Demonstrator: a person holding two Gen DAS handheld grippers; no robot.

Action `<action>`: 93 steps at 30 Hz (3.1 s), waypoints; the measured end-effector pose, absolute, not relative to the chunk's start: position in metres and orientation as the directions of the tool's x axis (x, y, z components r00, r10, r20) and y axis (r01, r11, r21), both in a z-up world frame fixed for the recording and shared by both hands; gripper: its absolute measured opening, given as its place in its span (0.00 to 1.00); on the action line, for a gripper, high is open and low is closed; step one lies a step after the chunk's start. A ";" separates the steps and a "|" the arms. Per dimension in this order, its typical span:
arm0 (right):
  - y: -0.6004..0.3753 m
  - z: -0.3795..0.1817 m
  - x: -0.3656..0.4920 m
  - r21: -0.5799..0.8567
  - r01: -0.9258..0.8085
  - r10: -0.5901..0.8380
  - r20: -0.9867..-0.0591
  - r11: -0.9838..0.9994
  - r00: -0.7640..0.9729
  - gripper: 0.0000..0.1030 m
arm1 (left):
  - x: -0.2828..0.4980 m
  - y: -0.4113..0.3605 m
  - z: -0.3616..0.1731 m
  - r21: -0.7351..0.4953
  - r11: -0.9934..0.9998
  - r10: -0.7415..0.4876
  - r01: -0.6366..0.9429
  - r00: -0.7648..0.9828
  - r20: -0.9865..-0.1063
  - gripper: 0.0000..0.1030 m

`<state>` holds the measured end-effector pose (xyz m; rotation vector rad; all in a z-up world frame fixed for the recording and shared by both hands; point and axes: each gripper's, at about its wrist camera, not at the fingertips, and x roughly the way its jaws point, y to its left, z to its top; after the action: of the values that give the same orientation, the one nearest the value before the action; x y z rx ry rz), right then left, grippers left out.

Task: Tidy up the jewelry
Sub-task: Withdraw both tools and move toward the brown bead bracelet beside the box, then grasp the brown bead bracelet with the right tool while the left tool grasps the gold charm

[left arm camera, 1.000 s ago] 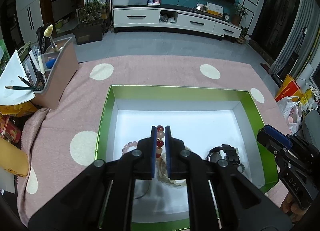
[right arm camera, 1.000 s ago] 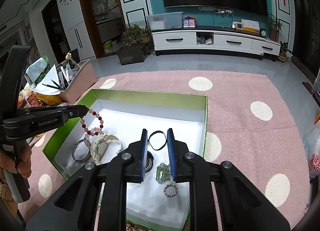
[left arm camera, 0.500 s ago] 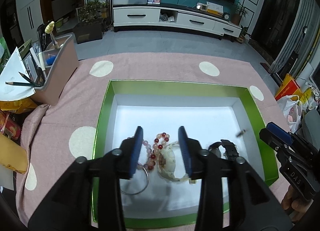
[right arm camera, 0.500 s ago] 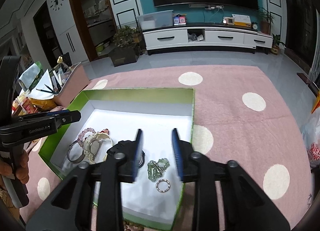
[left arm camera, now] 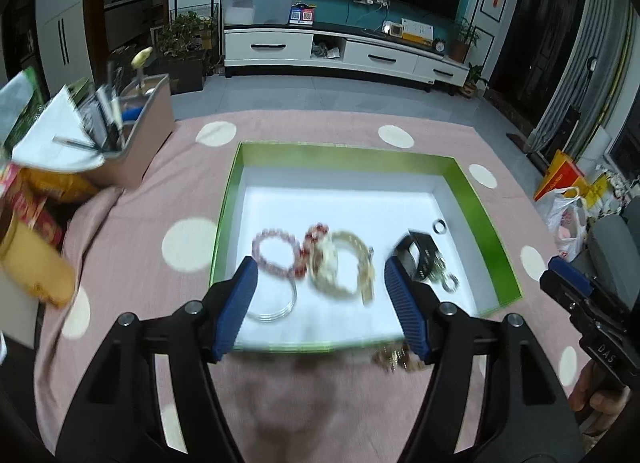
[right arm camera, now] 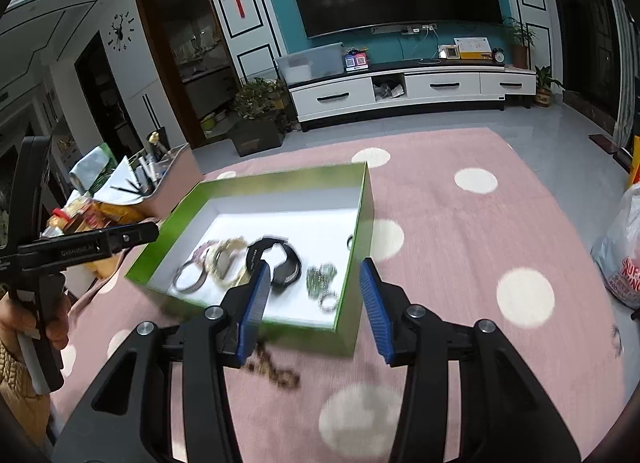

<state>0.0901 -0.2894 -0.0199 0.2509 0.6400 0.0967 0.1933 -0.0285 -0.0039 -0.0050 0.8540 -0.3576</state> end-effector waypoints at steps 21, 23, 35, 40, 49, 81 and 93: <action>-0.247 -0.054 0.015 0.200 -0.046 0.166 -0.645 0.979 0.746 0.55 | 0.077 0.015 -0.046 -0.201 0.952 -0.296 0.232 0.519 -0.802 0.85; -0.248 -0.055 0.012 0.191 -0.044 0.159 -0.646 0.981 0.747 0.57 | 0.072 0.014 -0.049 -0.201 0.950 -0.297 0.237 0.504 -0.811 0.85; -0.251 -0.059 0.013 0.175 -0.042 0.147 -0.651 0.984 0.744 0.58 | 0.062 0.009 -0.059 -0.202 0.947 -0.301 0.250 0.470 -0.830 0.85; -0.252 -0.066 0.023 0.170 -0.046 0.148 -0.664 0.984 0.733 0.58 | 0.065 0.005 -0.064 -0.199 0.947 -0.299 0.253 0.459 -0.837 0.85; -0.237 -0.077 0.059 0.113 -0.146 0.183 -0.689 0.983 0.701 0.58 | 0.075 0.002 -0.072 -0.206 0.944 -0.307 0.259 0.447 -0.840 0.85; -0.278 -0.065 0.053 0.266 -0.098 0.249 -0.624 0.959 0.741 0.07 | 0.122 -0.056 -0.082 -0.183 0.925 -0.330 0.334 0.466 -0.821 0.83; -0.294 -0.066 0.038 0.315 -0.068 0.255 -0.605 0.947 0.754 0.07 | 0.150 -0.110 -0.102 -0.074 0.943 -0.236 0.324 0.495 -0.836 0.56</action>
<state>0.0376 -0.2944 -0.0664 0.2832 0.6962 0.1788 0.1498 -0.1105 -0.1024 0.0970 0.9970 -0.3398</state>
